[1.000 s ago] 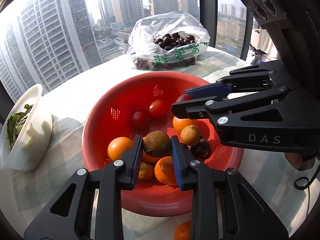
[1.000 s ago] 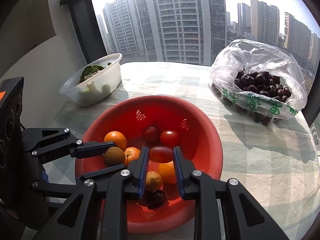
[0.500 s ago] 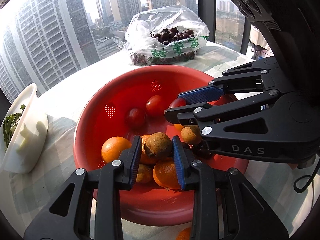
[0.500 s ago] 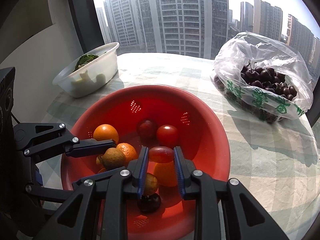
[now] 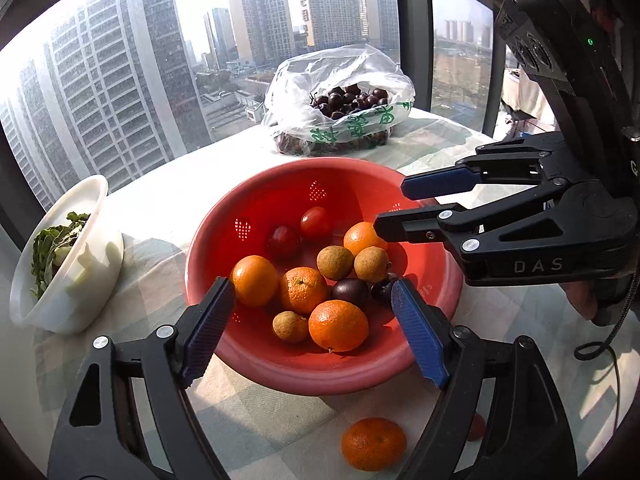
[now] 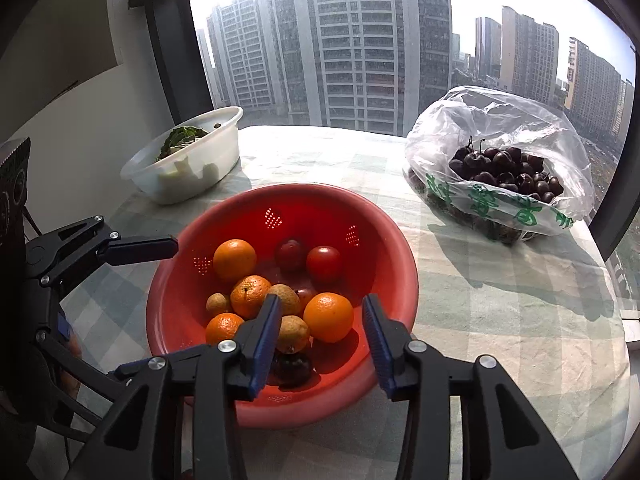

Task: Organize fruits
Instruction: 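Open both grippers to drop the brown fruit and plum into the colander, then close the right gripper on the last red plum while the left gripper grasps the large orange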

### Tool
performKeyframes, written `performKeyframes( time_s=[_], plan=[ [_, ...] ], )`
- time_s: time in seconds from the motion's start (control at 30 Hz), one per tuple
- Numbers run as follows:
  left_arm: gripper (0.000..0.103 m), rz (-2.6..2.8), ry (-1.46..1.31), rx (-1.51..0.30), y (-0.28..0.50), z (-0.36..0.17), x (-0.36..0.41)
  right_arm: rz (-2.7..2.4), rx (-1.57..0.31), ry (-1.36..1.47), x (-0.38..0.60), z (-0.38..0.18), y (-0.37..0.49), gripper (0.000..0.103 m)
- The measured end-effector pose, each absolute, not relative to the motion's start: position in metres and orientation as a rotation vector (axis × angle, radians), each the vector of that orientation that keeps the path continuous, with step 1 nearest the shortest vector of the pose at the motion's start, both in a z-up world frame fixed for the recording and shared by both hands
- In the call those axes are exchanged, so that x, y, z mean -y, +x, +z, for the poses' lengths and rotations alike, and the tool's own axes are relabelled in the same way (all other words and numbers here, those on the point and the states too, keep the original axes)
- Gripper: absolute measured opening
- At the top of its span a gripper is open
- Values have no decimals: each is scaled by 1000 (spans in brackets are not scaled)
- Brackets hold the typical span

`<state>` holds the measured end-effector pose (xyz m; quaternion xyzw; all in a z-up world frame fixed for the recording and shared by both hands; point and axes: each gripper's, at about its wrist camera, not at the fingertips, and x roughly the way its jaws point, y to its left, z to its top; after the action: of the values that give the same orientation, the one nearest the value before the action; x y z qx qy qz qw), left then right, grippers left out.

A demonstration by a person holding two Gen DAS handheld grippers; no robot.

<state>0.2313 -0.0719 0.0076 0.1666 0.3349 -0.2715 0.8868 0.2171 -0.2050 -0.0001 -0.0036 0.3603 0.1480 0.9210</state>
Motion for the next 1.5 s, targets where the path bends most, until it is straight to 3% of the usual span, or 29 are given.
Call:
performKeyframes(
  time_s=[0.23,0.63,0.87,1.5],
  plan=[
    [103,-531,271,-686,182,14,33,357,-739,20,202,-8,143,60],
    [103,-345,159,-727,91,-21,-19,398,-828,-112,136,-53,96,59],
    [103,-300,72,-776,67,-40,-43,349,-872,-112,132,-64,101,42],
    [103,-297,100,-782,81,-34,-29,303,-895,-79,131,-66,104,23]
  ],
)
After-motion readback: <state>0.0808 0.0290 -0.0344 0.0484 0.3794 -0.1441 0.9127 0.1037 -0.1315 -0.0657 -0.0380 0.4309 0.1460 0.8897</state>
